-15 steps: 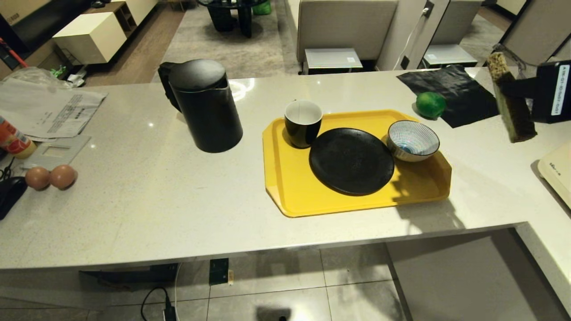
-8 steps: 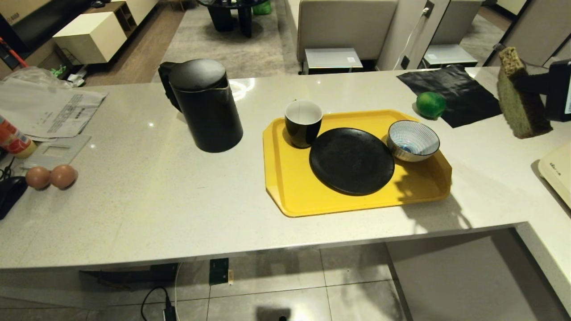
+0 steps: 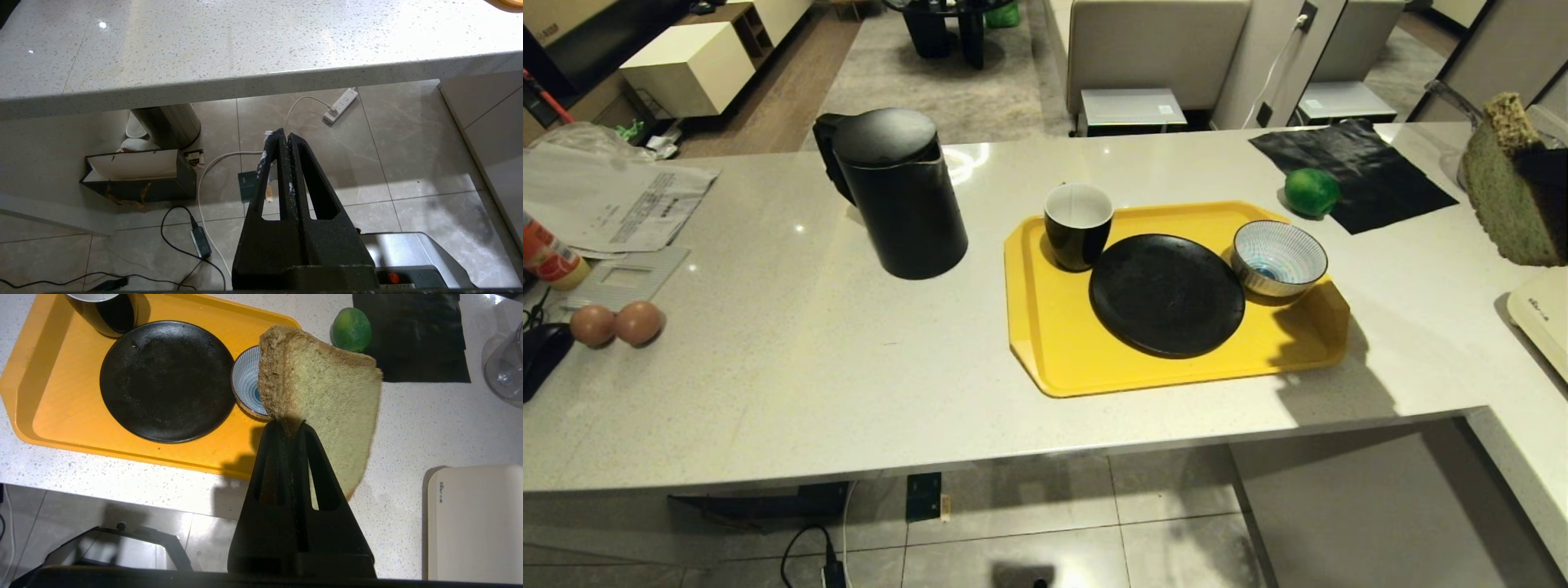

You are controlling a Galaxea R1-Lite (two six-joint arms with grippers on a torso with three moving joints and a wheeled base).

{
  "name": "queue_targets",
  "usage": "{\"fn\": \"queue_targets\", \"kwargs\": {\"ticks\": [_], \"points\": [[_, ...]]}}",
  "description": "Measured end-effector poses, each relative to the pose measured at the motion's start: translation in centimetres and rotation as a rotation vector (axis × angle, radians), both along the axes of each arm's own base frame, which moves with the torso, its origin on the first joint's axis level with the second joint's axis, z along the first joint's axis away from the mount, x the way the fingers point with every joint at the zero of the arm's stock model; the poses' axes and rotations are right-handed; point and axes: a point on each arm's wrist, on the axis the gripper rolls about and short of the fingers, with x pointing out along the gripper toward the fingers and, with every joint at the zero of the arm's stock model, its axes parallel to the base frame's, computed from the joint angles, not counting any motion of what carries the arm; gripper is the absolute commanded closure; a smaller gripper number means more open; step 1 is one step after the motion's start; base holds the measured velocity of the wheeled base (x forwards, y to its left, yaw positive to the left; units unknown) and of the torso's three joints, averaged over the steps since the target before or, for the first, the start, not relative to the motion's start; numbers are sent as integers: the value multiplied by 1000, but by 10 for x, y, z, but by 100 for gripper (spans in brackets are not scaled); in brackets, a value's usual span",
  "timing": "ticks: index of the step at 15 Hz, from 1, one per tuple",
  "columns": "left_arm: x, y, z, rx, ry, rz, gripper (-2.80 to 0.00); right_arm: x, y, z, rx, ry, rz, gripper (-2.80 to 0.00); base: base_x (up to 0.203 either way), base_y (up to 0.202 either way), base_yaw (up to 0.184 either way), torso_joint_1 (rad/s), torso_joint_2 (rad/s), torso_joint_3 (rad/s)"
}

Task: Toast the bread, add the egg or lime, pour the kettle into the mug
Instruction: Put the bread slices in the toaster

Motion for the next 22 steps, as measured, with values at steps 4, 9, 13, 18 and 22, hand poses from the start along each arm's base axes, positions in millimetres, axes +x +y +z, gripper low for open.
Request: {"fn": "queue_targets", "kwargs": {"ticks": [4, 9, 13, 18, 22], "points": [[0, 0, 0, 0, 0, 0, 0, -6, -4, 2, 8, -13, 1, 0, 0, 0, 0, 0, 0, 0], [0, 0, 0, 0, 1, 1, 0, -9, -5, 1, 8, -12, 1, 0, -3, 2, -35, 1, 1, -1], [0, 0, 0, 0, 0, 0, 0, -11, -8, -1, 11, -8, 14, 0, 0, 7, -173, 2, 4, 3], [0, 0, 0, 0, 0, 0, 0, -12, -8, -1, 12, -10, 14, 0, 0, 10, -170, 4, 6, 1], [0, 0, 0, 0, 0, 0, 0, -12, -8, -1, 13, -10, 14, 0, 2, 9, -161, 3, 4, 4]]}}
